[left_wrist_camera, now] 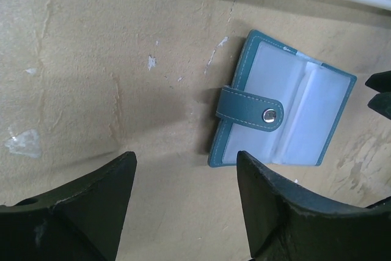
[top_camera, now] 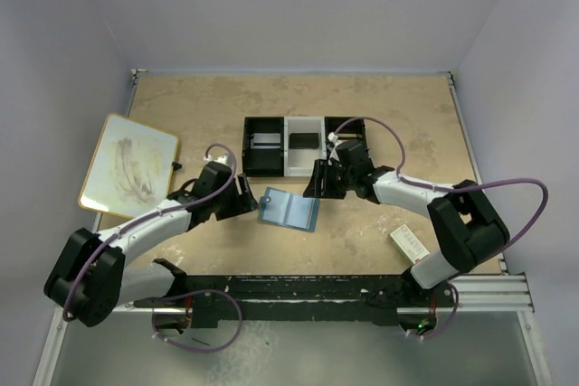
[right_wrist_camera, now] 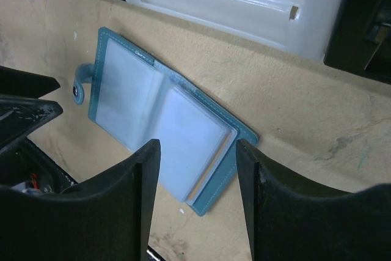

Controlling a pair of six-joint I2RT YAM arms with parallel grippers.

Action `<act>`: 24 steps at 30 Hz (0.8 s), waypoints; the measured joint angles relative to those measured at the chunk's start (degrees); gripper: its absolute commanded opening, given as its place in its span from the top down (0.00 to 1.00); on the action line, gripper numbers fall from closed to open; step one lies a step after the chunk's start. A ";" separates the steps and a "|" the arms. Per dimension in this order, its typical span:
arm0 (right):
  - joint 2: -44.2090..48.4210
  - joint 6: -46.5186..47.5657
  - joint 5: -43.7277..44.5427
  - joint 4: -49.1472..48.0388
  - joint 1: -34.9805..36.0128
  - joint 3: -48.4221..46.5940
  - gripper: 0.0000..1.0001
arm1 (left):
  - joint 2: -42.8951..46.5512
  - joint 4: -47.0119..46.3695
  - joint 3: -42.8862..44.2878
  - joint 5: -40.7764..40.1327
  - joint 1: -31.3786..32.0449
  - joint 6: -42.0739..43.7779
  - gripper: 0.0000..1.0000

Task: Take the credit cards out of the card holder
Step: Move the distractor to the center of the board.

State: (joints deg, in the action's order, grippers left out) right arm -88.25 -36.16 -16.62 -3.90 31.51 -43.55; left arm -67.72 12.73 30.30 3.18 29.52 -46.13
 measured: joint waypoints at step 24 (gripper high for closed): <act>1.44 -18.62 -2.10 -10.23 1.55 7.23 0.58 | -11.67 -2.86 4.79 2.89 4.26 4.81 0.54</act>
State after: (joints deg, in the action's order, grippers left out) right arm -86.80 -54.78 -18.72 -14.13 33.06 -36.32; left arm -79.40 9.87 35.09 6.07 33.78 -41.32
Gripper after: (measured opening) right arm 0.418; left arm 0.466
